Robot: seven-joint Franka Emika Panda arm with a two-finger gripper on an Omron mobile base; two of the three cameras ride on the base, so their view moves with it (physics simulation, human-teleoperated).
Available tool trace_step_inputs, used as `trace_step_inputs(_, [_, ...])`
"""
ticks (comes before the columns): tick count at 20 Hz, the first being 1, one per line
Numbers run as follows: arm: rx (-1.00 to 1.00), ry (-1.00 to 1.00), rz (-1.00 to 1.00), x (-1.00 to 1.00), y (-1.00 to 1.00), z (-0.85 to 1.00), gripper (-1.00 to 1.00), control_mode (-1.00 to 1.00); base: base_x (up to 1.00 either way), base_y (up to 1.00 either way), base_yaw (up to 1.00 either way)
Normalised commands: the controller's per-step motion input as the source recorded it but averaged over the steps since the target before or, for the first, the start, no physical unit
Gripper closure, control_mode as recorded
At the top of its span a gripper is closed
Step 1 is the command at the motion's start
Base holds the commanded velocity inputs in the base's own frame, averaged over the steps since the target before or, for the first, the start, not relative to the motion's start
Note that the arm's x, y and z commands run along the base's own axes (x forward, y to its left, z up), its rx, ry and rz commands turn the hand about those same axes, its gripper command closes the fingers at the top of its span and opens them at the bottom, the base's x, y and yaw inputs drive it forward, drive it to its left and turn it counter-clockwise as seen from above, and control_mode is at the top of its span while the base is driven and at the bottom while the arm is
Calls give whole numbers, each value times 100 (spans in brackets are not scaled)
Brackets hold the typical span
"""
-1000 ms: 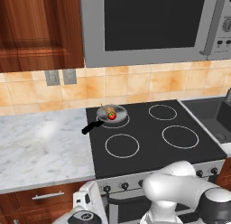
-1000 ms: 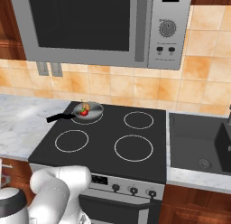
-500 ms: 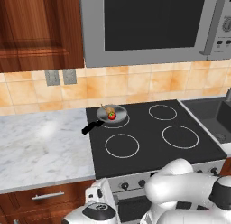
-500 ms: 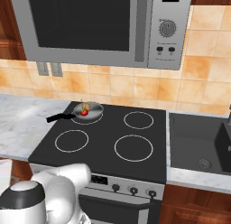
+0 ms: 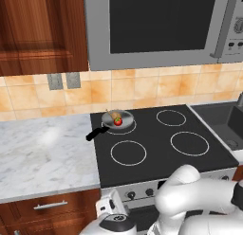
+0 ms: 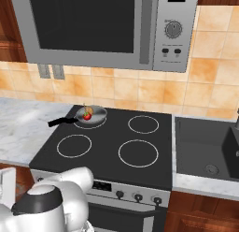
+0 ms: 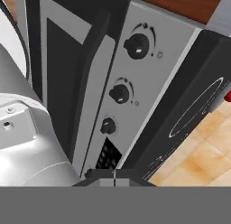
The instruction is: Place the pan on the rear left burner on the stove. Then place the tomato and the onion in the pan and turn on the rear left burner.
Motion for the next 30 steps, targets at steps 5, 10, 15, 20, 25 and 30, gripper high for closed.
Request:
trace_step_inputs(5, [0,2,12,0,-6,-1,100,-100,0,0,0])
trace_step_inputs(10, [0,4,10,5,-10,-1,100,-100,0,0,0])
trace_step_inputs(15, [0,7,6,16,-15,0,100,-100,0,0,0])
trace_step_inputs(20, [0,9,3,16,-11,0,100,-100,0,0,0])
trace_step_inputs(25, [0,11,2,1,-12,-1,100,-100,0,0,0])
trace_step_inputs(30, [0,9,1,1,-11,-9,100,-100,0,0,0])
